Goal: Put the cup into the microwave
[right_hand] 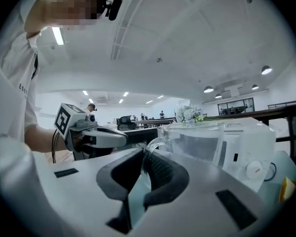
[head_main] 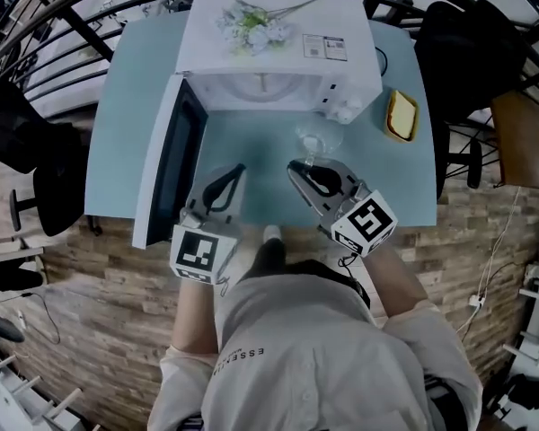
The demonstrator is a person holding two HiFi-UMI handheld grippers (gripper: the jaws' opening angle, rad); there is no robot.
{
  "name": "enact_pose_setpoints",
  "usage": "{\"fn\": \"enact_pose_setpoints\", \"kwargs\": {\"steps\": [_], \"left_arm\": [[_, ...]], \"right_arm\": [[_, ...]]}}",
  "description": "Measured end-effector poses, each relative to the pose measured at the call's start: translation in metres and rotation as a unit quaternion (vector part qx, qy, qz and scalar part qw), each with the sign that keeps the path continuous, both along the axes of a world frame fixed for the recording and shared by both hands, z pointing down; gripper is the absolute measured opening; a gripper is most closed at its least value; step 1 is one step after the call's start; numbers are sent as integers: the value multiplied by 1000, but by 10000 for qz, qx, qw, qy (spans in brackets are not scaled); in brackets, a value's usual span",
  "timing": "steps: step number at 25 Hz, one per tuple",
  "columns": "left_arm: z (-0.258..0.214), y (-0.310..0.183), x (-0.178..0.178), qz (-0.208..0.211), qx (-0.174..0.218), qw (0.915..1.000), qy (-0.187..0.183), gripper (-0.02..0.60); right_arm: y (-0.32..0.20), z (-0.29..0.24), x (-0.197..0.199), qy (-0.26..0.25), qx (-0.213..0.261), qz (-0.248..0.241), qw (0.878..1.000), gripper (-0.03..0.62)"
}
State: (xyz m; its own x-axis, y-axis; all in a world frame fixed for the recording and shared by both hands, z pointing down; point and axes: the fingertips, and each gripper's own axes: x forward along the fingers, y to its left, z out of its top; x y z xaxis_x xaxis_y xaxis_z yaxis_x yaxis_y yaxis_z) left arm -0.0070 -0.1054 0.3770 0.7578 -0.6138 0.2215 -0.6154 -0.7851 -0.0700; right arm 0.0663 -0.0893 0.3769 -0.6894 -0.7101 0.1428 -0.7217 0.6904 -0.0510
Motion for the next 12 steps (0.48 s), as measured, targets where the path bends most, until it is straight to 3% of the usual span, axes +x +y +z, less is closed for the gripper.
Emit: {"fn": "enact_pose_setpoints", "kwargs": {"steps": [3,7,12], "left_arm": [[10,-22,2,10,-33,9999,-135,2],[22,-40,1,-238,-346,9991,17,2],[33,-59,-1,-452,-396,9981,125,2]], "right_arm": [[-28,15,-4,68,-72,-149,9998,31],[-56,38,-10,111,-286,-409,9987,31],[-87,62,-18,49,-490,-723,9962,31]]}}
